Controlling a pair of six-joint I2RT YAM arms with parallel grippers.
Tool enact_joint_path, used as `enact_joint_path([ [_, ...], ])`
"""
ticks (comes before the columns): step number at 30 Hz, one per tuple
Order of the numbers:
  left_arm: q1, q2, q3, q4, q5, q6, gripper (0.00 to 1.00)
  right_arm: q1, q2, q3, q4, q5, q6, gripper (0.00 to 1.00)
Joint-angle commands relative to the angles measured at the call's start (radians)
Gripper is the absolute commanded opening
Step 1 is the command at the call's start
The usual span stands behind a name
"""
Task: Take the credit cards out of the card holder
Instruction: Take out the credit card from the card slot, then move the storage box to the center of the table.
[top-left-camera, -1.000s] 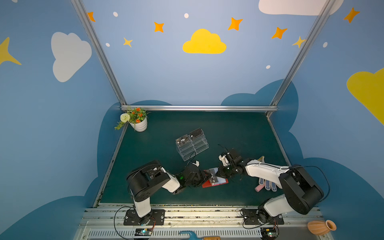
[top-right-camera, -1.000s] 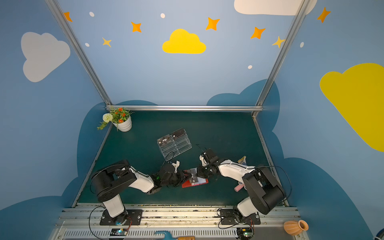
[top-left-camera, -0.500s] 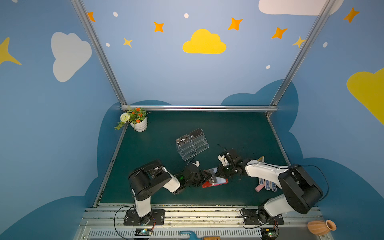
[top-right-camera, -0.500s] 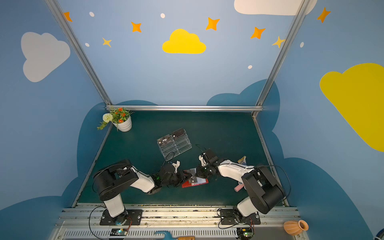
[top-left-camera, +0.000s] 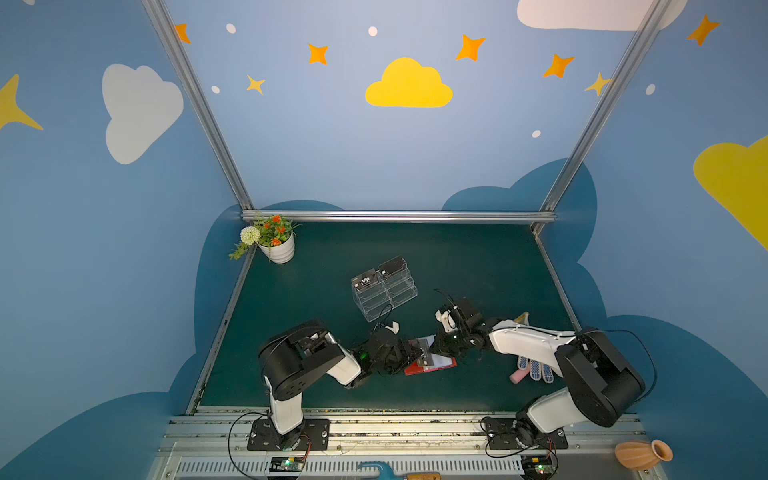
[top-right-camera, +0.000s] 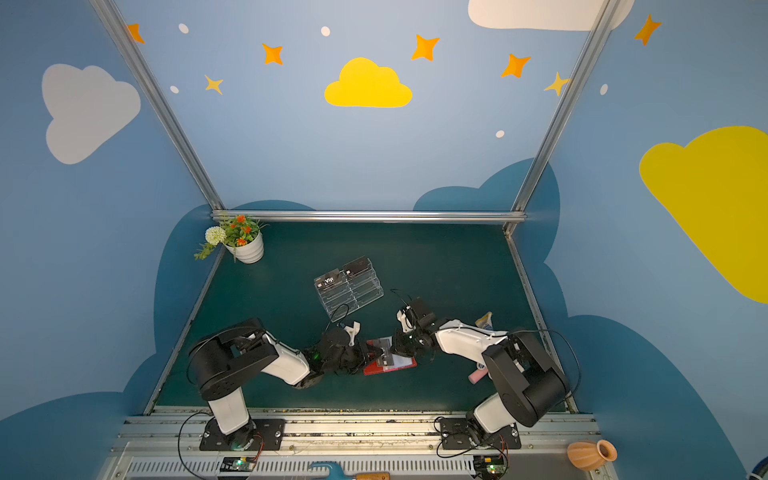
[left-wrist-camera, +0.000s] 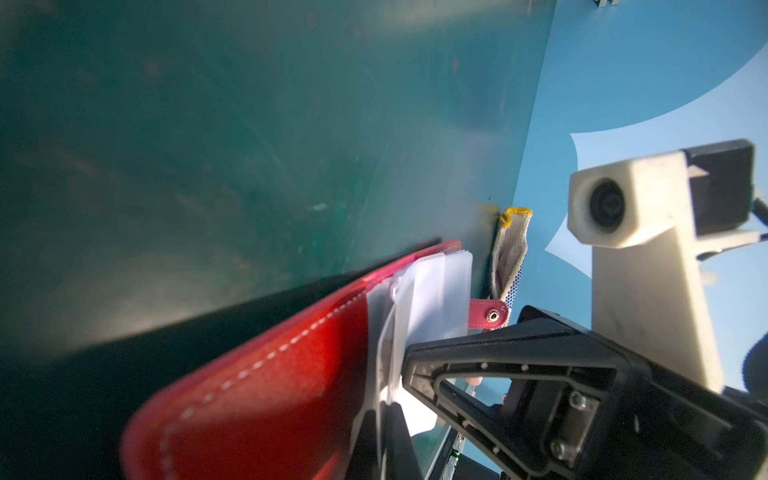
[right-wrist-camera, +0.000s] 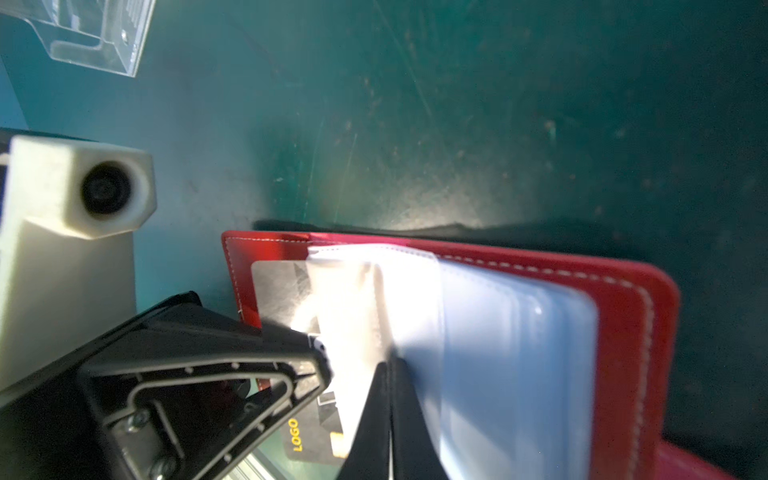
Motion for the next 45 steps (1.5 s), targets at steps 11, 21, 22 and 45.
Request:
enact_joint_path([
  [11, 0.076, -0.088, -0.087, -0.015, 0.064, 0.050, 0.04, -0.025, -0.004, -0.027, -0.065, 0.018, -0.026, 0.09],
  [21, 0.123, -0.217, -0.107, -0.055, 0.098, 0.070, 0.04, -0.036, -0.067, 0.050, -0.133, 0.025, -0.058, 0.13],
  [22, 0.128, -0.228, -0.106, -0.065, 0.101, 0.072, 0.04, -0.037, -0.069, 0.058, -0.141, 0.026, -0.061, 0.14],
  [45, 0.604, -0.659, 0.068, -0.587, 0.346, 0.253, 0.04, -0.087, 0.210, 0.381, -0.150, -0.021, -0.098, 0.11],
])
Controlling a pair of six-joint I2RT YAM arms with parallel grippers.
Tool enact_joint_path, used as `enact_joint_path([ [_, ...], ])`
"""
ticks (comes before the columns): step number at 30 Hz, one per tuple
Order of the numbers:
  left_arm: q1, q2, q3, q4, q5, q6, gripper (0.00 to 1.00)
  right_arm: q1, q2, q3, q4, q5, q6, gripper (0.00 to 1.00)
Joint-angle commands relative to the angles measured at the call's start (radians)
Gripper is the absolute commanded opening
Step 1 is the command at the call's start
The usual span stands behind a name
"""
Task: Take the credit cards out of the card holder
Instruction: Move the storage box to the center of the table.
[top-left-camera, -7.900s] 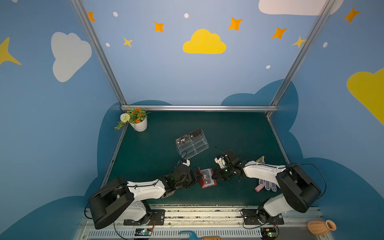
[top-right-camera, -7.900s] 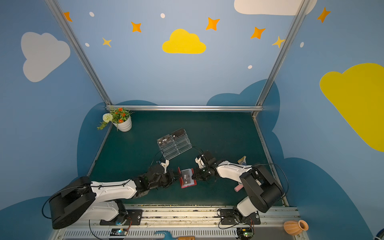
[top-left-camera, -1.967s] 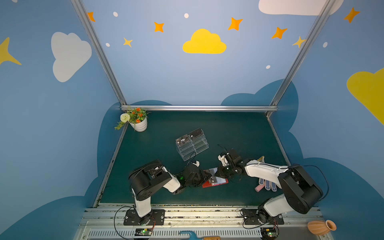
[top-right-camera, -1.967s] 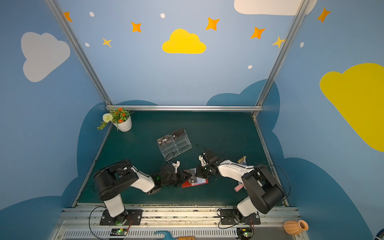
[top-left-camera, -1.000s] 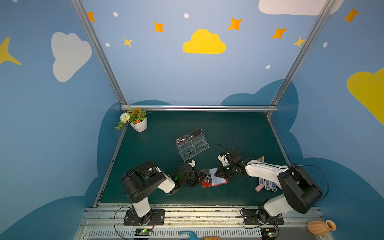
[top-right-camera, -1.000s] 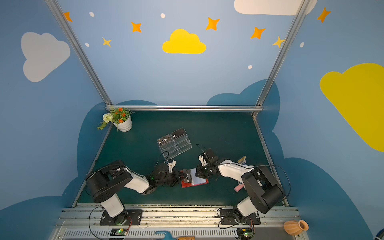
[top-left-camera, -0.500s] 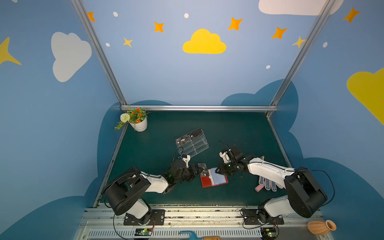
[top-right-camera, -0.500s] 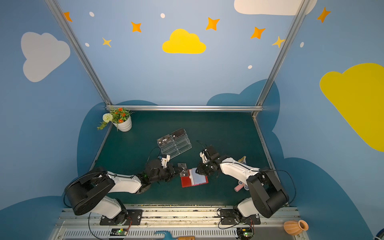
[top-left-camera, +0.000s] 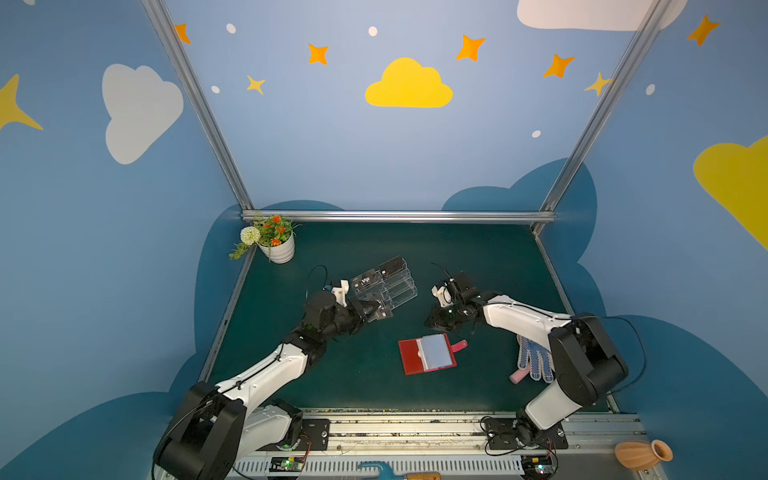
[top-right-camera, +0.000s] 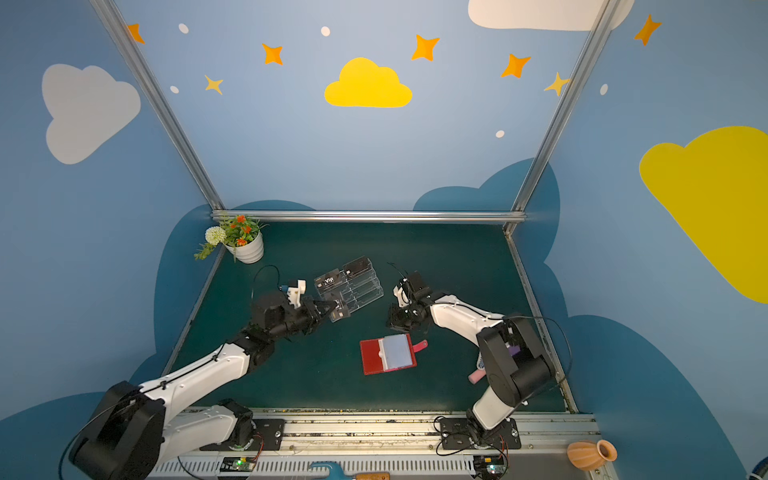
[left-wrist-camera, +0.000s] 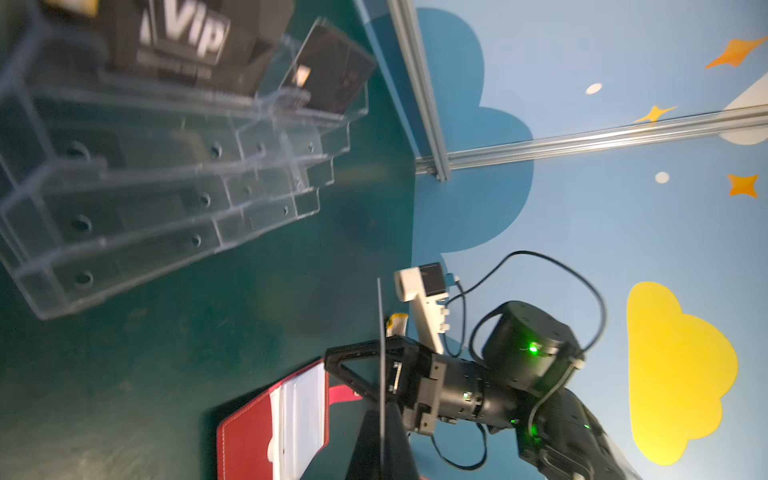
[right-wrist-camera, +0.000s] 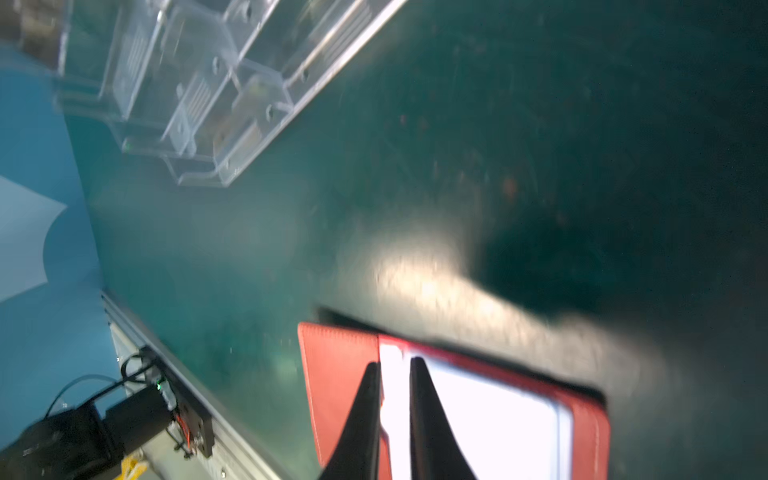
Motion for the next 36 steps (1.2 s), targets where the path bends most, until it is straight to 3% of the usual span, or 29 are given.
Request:
enact_joint_path([
  [1, 0.087, 0.015, 0.055, -0.091, 0.113, 0.068, 0.04, -0.008, 0.072, 0.081, -0.003, -0.015, -0.014, 0.11],
  [7, 0.221, 0.142, 0.193, -0.111, 0.265, 0.158, 0.04, -0.024, 0.221, 0.208, -0.025, -0.025, -0.031, 0.09],
  [11, 0.260, 0.191, 0.294, -0.208, 0.287, 0.281, 0.04, -0.041, 0.300, 0.266, -0.032, -0.038, -0.040, 0.09],
  [15, 0.311, 0.232, 0.344, -0.169, 0.367, 0.291, 0.04, -0.061, 0.368, 0.333, -0.055, -0.040, -0.055, 0.08],
  [23, 0.332, 0.282, 0.555, -0.421, 0.430, 0.482, 0.04, -0.086, 0.478, 0.439, -0.064, -0.082, -0.059, 0.08],
  [32, 0.373, 0.407, 0.635, -0.415, 0.544, 0.572, 0.04, -0.114, 0.550, 0.528, -0.088, -0.102, -0.063, 0.08],
  [36, 0.375, 0.474, 0.711, -0.510, 0.578, 0.691, 0.04, -0.129, 0.549, 0.534, -0.088, -0.110, -0.076, 0.11],
])
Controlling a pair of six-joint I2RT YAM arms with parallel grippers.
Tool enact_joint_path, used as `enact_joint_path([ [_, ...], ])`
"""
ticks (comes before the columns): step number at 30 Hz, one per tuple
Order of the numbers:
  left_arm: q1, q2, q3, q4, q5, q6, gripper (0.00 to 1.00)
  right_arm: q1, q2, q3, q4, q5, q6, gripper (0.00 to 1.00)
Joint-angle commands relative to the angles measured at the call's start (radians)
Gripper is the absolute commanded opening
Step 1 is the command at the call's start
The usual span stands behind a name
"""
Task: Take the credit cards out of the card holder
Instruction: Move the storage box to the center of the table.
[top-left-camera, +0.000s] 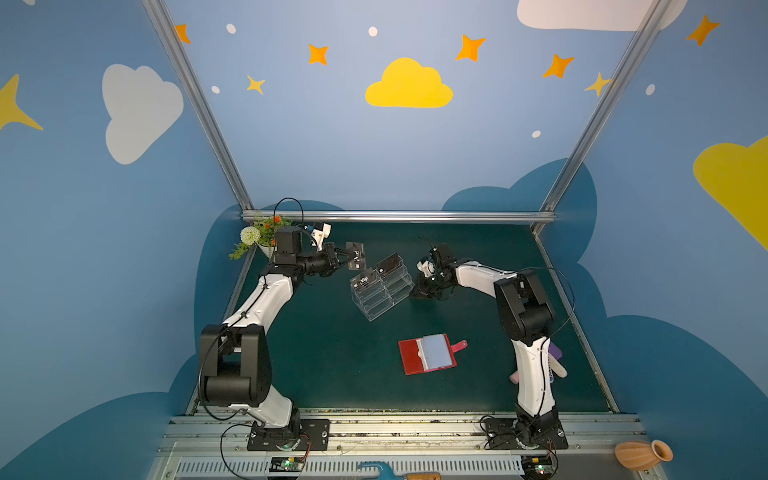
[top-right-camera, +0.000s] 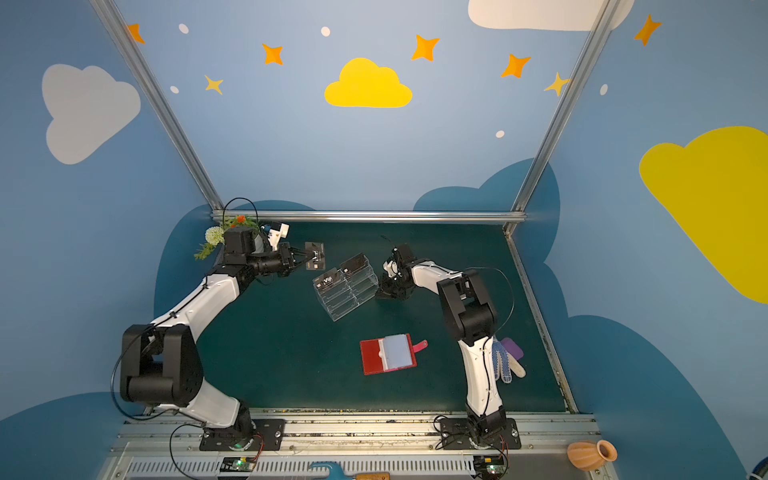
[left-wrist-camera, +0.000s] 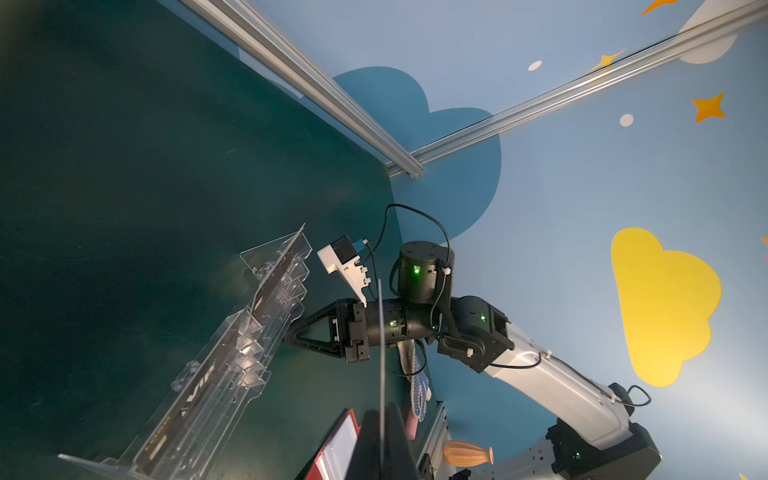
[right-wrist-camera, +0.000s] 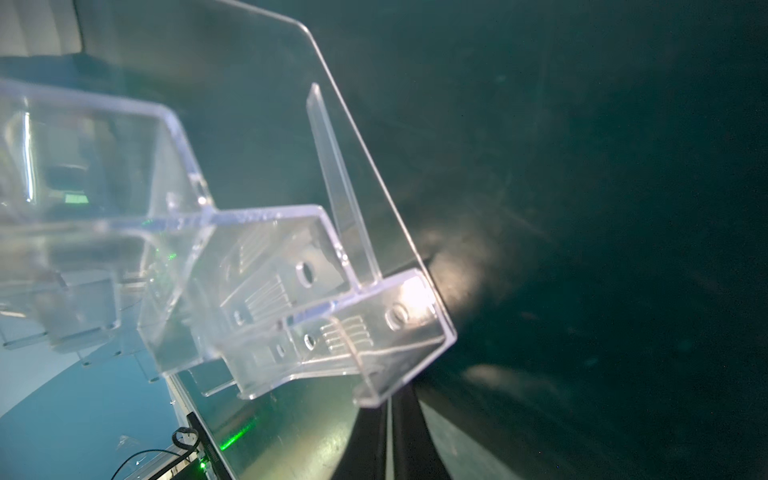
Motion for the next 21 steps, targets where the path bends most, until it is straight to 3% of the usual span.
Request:
enact_joint_path([
  [1, 0.006, 0.039, 0.079, -0.094, 0.064, 0.142, 0.04, -0.023, 0.036, 0.016, -0.050, 0.025, -0.028, 0.12],
  [8, 0.026, 0.126, 0.170, -0.127, 0.109, 0.206, 0.04, -0.034, 0.039, 0.079, -0.107, -0.015, -0.079, 0.17],
  [21, 0.037, 0.245, 0.374, -0.475, 0.070, 0.506, 0.04, -0.053, -0.241, -0.169, -0.143, -0.016, -0.114, 0.31],
])
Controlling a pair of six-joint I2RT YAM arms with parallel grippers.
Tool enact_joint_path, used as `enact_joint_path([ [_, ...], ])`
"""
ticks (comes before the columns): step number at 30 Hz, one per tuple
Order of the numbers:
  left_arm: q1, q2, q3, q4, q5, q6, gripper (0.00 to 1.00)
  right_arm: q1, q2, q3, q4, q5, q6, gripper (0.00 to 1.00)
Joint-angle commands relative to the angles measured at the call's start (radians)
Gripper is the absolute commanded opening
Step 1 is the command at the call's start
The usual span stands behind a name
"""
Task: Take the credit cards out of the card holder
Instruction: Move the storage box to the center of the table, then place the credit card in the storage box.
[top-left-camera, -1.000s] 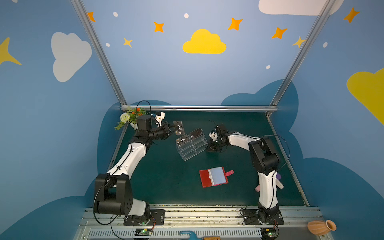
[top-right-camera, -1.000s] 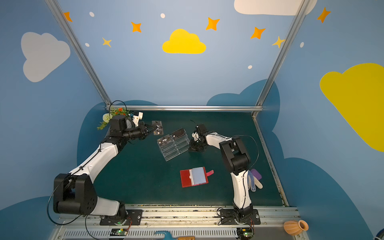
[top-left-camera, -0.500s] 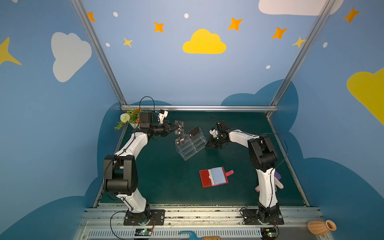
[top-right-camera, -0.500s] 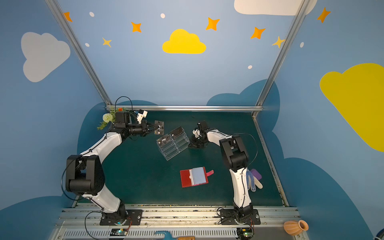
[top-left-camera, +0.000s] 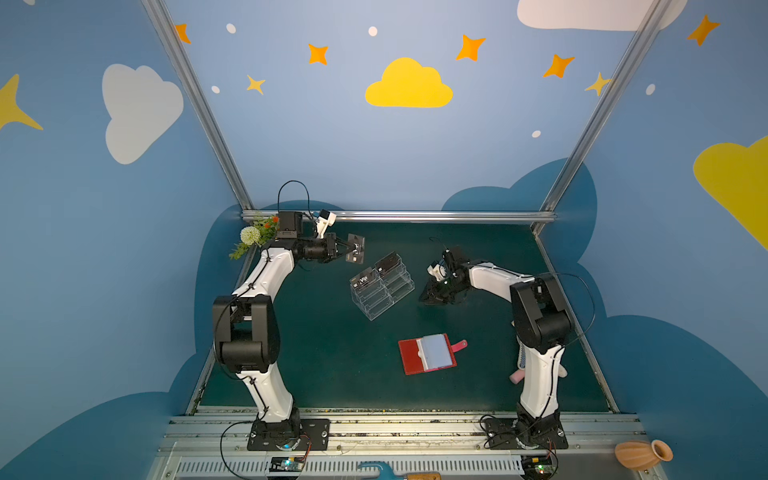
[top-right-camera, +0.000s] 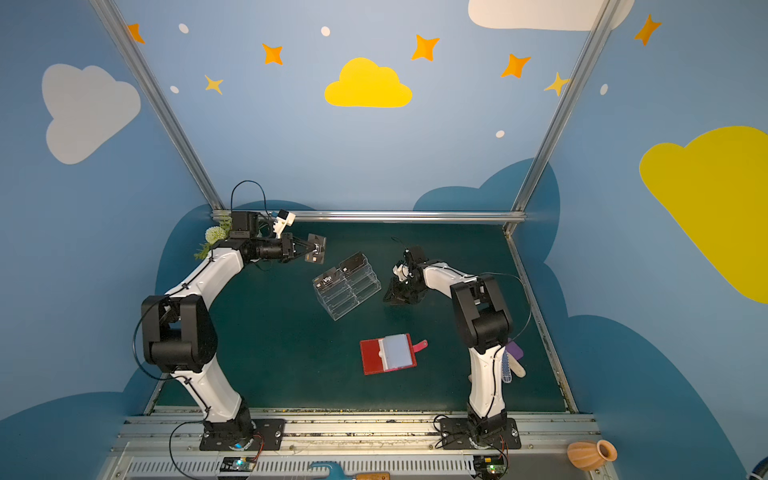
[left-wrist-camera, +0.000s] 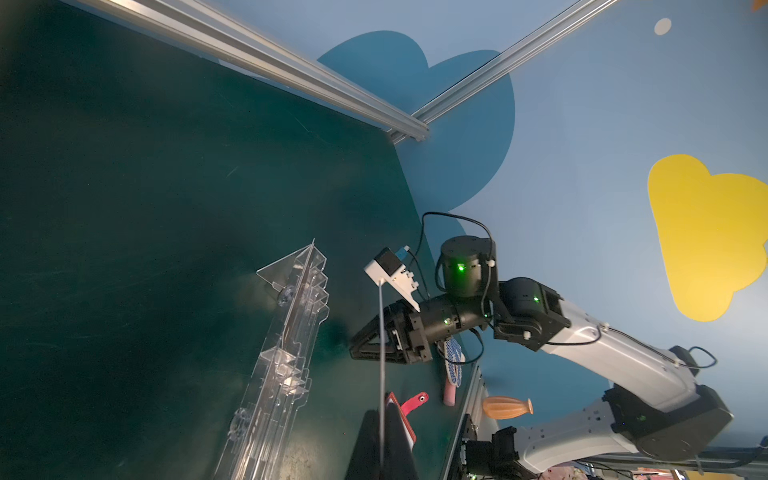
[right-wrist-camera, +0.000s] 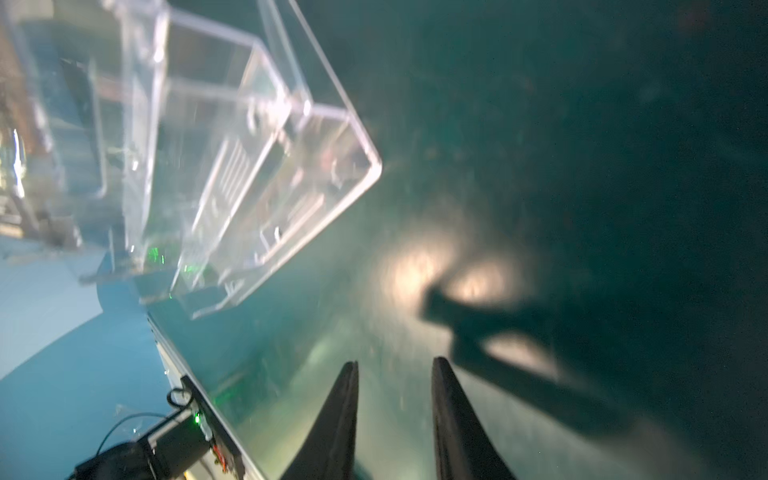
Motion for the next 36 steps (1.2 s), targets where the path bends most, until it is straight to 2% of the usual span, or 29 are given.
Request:
enact_joint_path([
  [1, 0.003, 0.032, 0.044, -0.133, -0.005, 0.131, 0.04, -0.006, -0.086, -0.027, -0.046, 0.007, -0.028, 0.32],
  [12, 0.003, 0.104, 0.089, -0.227, -0.063, 0.226, 0.04, -0.006, -0.193, -0.084, -0.079, -0.008, -0.036, 0.33],
  [20, 0.003, 0.114, 0.090, -0.262, -0.123, 0.279, 0.04, -0.005, -0.192, -0.096, -0.080, -0.029, -0.047, 0.33],
  [36, -0.010, 0.138, 0.112, -0.323, -0.162, 0.349, 0.04, -0.013, -0.185, -0.100, -0.088, -0.064, -0.080, 0.32],
])
